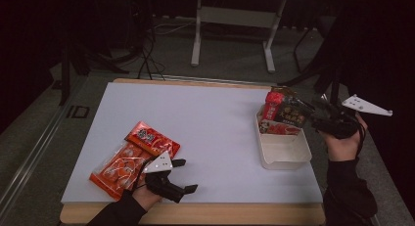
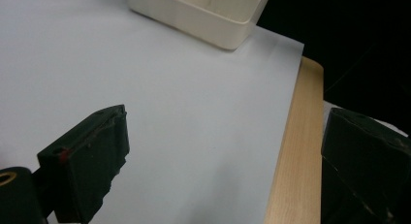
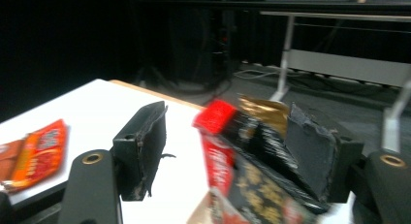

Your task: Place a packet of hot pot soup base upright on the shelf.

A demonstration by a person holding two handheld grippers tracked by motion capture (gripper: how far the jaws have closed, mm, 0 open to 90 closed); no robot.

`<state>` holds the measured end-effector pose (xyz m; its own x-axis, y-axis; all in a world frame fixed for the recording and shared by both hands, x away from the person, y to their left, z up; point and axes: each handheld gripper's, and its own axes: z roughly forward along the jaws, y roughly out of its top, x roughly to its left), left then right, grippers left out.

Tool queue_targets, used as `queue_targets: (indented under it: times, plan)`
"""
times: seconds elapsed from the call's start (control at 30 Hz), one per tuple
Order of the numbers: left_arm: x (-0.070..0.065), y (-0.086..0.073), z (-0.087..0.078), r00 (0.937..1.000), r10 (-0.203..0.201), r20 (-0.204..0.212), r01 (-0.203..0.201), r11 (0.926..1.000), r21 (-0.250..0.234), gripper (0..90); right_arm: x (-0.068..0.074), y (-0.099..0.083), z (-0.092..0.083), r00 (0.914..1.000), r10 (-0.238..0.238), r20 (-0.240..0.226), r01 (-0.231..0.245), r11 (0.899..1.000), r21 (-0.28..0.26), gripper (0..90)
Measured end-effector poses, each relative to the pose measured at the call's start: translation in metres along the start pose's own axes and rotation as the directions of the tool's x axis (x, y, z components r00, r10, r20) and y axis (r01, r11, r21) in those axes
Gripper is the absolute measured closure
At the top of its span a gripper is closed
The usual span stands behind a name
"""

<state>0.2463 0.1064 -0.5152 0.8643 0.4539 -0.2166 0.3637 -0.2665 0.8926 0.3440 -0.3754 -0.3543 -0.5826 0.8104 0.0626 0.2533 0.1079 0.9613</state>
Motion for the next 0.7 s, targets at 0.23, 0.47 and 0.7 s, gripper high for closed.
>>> queue_targets:
  times: [0.23, 0.47, 0.7]
  plan:
    - [0.002, 0.002, -0.004, 0.9995, -0.023, -0.02, 0.023, 0.9997, 0.006, 3.4, 0.035, -0.005, 0.009, 0.9933, 0.012, -0.115, -0.012, 1.0, 0.006, 14.3]
    - [0.001, 0.005, -0.009, 0.9998, 0.004, -0.017, -0.004, 1.0, 0.006, 5.5, 0.066, -0.024, 0.022, 0.9778, 0.01, -0.209, -0.001, 0.999, 0.042, 14.3]
    - [0.003, 0.012, -0.019, 0.9999, 0.012, -0.011, -0.012, 0.9999, -0.001, 12.7, 0.091, -0.033, 0.021, 0.9543, -0.027, -0.298, 0.044, 0.998, 0.051, 15.8]
